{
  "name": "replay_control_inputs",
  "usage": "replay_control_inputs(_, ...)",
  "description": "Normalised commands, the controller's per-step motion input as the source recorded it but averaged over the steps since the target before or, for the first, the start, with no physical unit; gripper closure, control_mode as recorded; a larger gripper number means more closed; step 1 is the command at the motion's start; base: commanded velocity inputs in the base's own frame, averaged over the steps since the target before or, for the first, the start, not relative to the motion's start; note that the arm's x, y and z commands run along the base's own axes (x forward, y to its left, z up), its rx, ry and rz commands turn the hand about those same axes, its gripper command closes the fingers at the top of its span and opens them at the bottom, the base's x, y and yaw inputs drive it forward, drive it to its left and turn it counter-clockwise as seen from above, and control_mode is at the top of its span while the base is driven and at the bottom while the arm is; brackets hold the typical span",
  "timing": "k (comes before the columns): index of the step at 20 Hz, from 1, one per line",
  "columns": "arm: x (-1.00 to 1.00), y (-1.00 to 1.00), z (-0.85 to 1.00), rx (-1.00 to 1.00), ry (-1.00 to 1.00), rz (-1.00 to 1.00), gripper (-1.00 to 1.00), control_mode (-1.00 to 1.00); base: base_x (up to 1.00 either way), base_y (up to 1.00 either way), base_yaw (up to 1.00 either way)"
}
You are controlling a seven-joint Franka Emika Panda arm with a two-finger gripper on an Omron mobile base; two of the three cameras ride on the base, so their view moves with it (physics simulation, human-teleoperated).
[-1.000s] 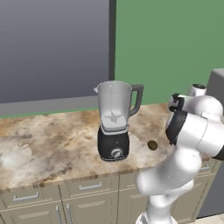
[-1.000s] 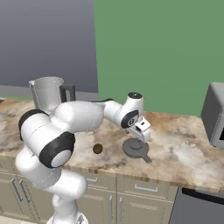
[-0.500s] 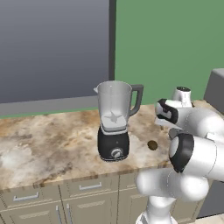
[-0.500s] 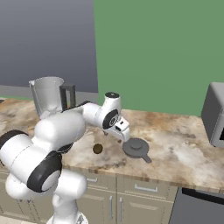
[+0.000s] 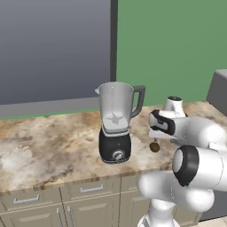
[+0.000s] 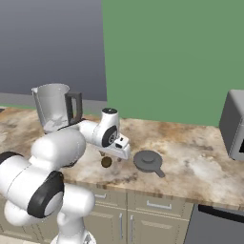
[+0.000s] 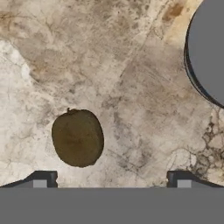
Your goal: Open the blender lid, put the kiwi in the blender, close the lid, and start the blender.
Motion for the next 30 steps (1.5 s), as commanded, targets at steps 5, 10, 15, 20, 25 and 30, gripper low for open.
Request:
replay_control_inputs(5, 0.00, 0.37, -0.23, 0.00, 0.11, 0.20, -1.00, -1.00, 0.00, 0.00, 0.00)
replay_control_inputs(10, 0.08, 0.09, -0.22, 0.00, 0.06, 0.18, -1.00, -1.00, 0.00, 0.00, 0.00)
replay_control_inputs(15, 0.27, 0.00, -0.09, 0.00, 0.00, 0.11, -1.00, -1.00, 0.00, 0.00, 0.00)
replay_control_inputs(20, 0.21, 0.00, -0.13, 0.00, 0.00, 0.09, -1.00, -1.00, 0.00, 0.00, 0.00)
replay_control_inputs(25, -0.09, 0.00, -0.39, 0.00, 0.00, 0.08, -1.00, -1.00, 0.00, 0.00, 0.00)
replay_control_inputs(30, -0.10, 0.07, -0.44, 0.00, 0.00, 0.05, 1.00, -1.00, 0.00, 0.00, 0.00)
